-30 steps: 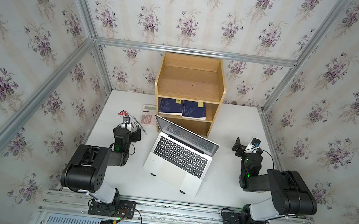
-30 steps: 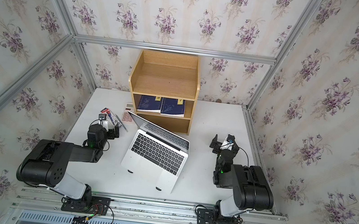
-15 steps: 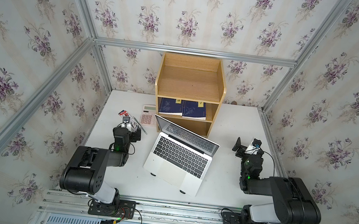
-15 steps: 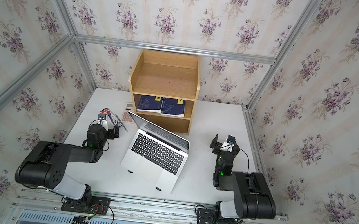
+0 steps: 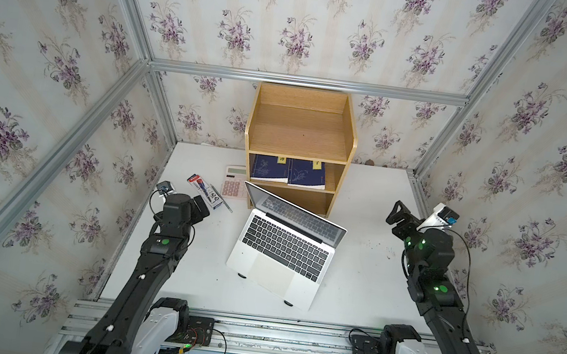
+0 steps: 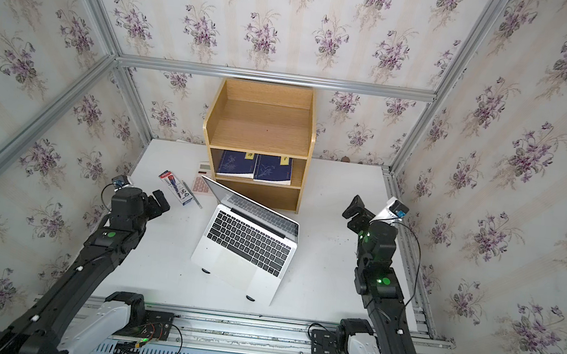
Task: Close the laptop lid and set it aside
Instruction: Close the lid of the laptop.
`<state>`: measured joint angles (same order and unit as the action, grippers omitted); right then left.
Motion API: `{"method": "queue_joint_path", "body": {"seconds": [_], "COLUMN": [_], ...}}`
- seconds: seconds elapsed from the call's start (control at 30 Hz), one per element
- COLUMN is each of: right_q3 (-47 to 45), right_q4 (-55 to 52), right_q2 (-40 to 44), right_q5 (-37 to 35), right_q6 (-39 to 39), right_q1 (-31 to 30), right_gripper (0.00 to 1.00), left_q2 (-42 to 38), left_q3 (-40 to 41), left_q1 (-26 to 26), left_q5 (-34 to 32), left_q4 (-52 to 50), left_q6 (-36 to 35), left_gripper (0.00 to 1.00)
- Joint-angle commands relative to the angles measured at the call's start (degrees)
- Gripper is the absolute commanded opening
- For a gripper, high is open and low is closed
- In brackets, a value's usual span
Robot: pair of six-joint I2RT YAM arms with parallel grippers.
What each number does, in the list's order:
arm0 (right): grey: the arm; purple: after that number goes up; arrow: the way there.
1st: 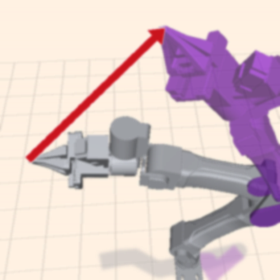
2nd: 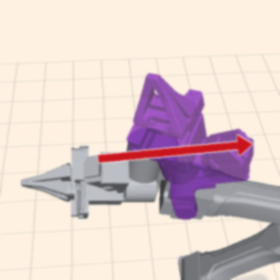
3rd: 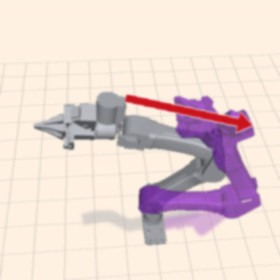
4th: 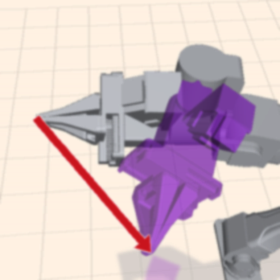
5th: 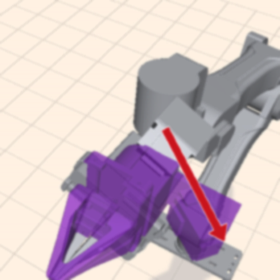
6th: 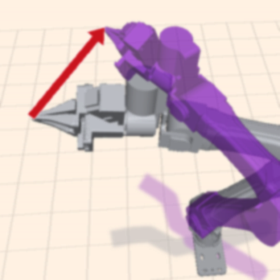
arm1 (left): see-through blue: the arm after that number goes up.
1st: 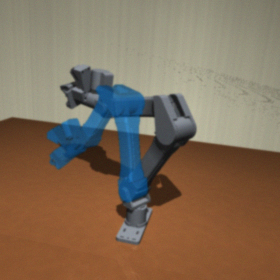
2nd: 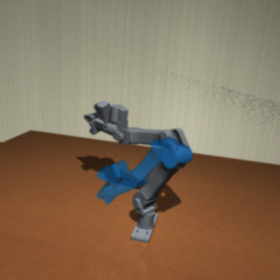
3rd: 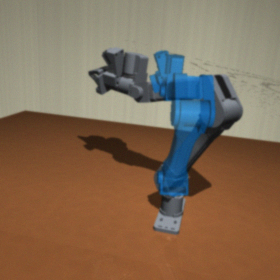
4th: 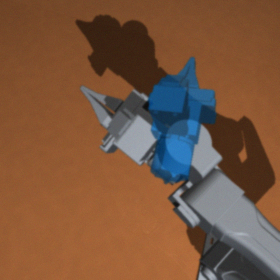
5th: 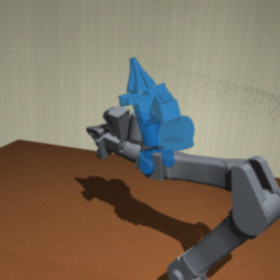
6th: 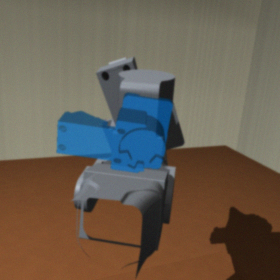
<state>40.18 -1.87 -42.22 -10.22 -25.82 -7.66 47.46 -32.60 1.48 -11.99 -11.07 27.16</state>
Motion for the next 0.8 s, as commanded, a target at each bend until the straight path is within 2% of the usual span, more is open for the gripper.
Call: {"method": "queue_joint_path", "body": {"seconds": [0.0,0.07,0.13,0.2,0.27,0.33,0.47,0.57,0.67,0.77], "right_q3": [10.2,16.0,20.8,26.4,31.6,36.3,44.3,48.4,50.3,51.4], "right_q4": [-13.0,-14.0,-14.0,-16.2,-19.0,-21.8,-28.2,-31.9,-33.4,-34.6], "right_q2": [-3.0,-6.8,-11.0,-15.1,-18.4,-21.4,-28.5,-33.4,-36.3,-38.2], "right_q5": [19.4,28.5,36.0,38.3,34.8,28.0,21.1,16.5,13.0,9.0], "right_q6": [-3.1,-6.0,-9.3,-9.9,-7.7,-4.7,-1.6,-0.1,0.7,1.8], "right_q1": [-0.2,-0.3,-0.9,-3.5,-8.6,-15.4,-26.0,-31.3,-35.3,-39.4], "right_gripper": [0.97,0.89,0.75,0.6,0.47,0.4,0.24,0.11,0.05,0.05], "left_q2": [-7.0,-11.6,-14.5,-15.6,-15.9,-16.2,-17.7,-20.3,-23.7,-25.9], "left_q3": [2.7,4.4,5.2,5.2,4.6,4.3,5.1,6.6,7.7,7.9], "left_q1": [0.0,0.0,-0.1,0.0,0.0,0.1,0.2,0.2,0.2,0.2], "left_q5": [14.1,20.4,27.2,33.0,37.9,41.5,46.1,47.5,47.4,46.7], "left_q4": [-4.1,-4.4,-4.1,-5.0,-6.5,-7.4,-8.9,-9.3,-10.1,-11.7], "left_q6": [4.8,5.0,3.9,4.3,4.7,4.6,5.3,6.9,8.1,8.8], "left_gripper": [1.0,1.0,0.98,0.97,0.96,0.95,0.95,0.95,0.95,0.94]}}
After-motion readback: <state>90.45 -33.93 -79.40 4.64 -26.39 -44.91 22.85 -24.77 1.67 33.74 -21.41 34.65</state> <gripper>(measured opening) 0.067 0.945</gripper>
